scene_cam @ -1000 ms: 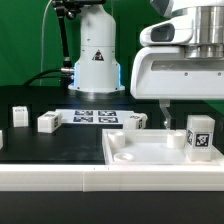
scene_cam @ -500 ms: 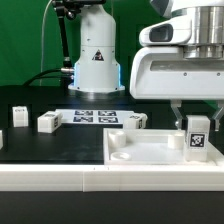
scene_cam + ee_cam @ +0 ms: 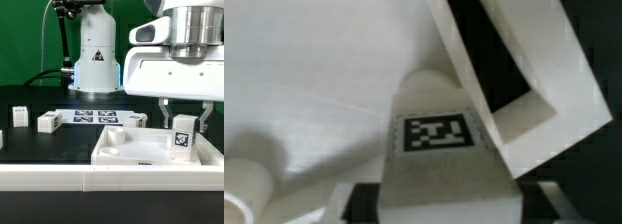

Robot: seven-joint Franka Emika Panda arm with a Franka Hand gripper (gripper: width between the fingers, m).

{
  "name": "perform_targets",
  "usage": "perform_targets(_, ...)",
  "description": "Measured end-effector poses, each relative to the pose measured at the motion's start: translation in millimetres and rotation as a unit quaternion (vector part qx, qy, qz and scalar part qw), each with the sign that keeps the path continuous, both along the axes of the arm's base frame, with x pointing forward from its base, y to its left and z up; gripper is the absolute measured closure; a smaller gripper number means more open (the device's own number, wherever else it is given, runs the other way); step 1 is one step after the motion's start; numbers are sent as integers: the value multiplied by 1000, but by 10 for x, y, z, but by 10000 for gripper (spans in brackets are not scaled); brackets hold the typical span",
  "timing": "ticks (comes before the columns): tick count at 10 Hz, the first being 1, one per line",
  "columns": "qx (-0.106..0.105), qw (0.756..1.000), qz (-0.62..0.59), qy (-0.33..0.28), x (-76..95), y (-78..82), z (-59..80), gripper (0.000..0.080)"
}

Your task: Assemble one leg

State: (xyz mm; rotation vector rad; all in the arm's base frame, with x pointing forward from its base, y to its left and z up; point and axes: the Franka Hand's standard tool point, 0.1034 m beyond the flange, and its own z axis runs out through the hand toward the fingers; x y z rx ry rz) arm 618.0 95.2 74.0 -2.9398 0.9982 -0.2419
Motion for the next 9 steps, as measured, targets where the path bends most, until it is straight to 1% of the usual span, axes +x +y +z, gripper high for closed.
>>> perform_targets(3,-9,997,-83,-5,-47,-99,-2,492)
perform_targets(4,-9,995,-95,-3,-55,-136,-2,492)
perform_targets(6,-10,996,-90,-3,-54,-140,-3,492)
perform_targets(7,-10,996,-90,-3,-54,-141,-3,306)
perform_targets(8,-10,996,-90,-3,-54,-141,-3,197)
perform_targets(9,-10,996,-90,-3,-54,-141,-3,197)
